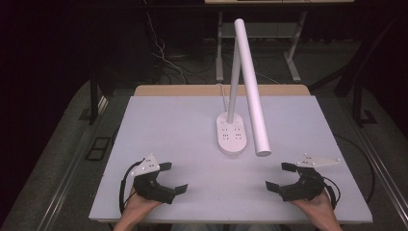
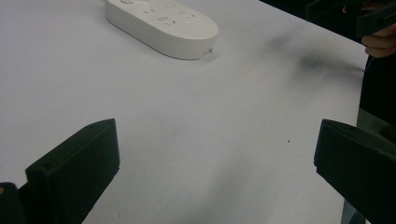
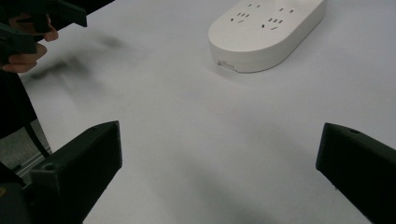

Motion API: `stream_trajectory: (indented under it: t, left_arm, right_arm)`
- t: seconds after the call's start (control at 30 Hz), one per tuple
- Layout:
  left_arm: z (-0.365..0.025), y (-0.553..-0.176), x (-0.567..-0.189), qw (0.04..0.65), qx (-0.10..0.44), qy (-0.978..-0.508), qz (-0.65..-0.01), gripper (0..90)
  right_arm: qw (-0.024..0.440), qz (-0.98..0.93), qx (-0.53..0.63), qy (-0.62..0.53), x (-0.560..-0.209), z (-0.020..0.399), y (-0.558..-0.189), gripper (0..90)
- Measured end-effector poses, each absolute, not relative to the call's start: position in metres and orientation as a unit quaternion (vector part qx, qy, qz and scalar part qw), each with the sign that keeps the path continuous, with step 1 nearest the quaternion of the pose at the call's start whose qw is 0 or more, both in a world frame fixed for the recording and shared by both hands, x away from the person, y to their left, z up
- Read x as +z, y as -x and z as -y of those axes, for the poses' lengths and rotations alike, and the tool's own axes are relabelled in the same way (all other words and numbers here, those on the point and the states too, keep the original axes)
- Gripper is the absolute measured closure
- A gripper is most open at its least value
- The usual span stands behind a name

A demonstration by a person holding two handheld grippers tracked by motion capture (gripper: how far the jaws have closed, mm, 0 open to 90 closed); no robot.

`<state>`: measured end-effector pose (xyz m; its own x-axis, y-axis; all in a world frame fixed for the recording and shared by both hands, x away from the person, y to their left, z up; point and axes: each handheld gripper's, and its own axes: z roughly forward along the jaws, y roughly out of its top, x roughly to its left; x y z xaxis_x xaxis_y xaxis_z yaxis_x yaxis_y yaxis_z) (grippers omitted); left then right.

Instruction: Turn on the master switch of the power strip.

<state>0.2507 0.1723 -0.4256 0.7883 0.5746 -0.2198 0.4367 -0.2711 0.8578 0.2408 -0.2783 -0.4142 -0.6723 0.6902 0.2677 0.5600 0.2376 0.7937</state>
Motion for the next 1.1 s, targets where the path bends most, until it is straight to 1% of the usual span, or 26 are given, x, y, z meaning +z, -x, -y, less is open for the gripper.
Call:
stream_trajectory:
  t: [0.2, 0.73, 0.93, 1.1]
  left_arm:
    - [-0.170, -0.252, -0.425, 0.510, 0.056, -0.801, -0.309, 0.0]
    - [-0.164, -0.253, -0.417, 0.487, 0.047, -0.819, -0.299, 0.0]
    - [-0.162, -0.257, -0.413, 0.482, 0.019, -0.826, -0.292, 0.0]
    - [-0.159, -0.259, -0.410, 0.479, 0.018, -0.829, -0.287, 0.0]
  right_arm:
    - [0.070, -0.788, 0.469, -0.394, -0.414, 0.276, -0.239, 0.0]
    - [0.062, -0.793, 0.464, -0.390, -0.415, 0.270, -0.238, 0.0]
    - [0.060, -0.793, 0.465, -0.389, -0.416, 0.271, -0.238, 0.0]
    - [0.063, -0.793, 0.466, -0.388, -0.416, 0.271, -0.238, 0.0]
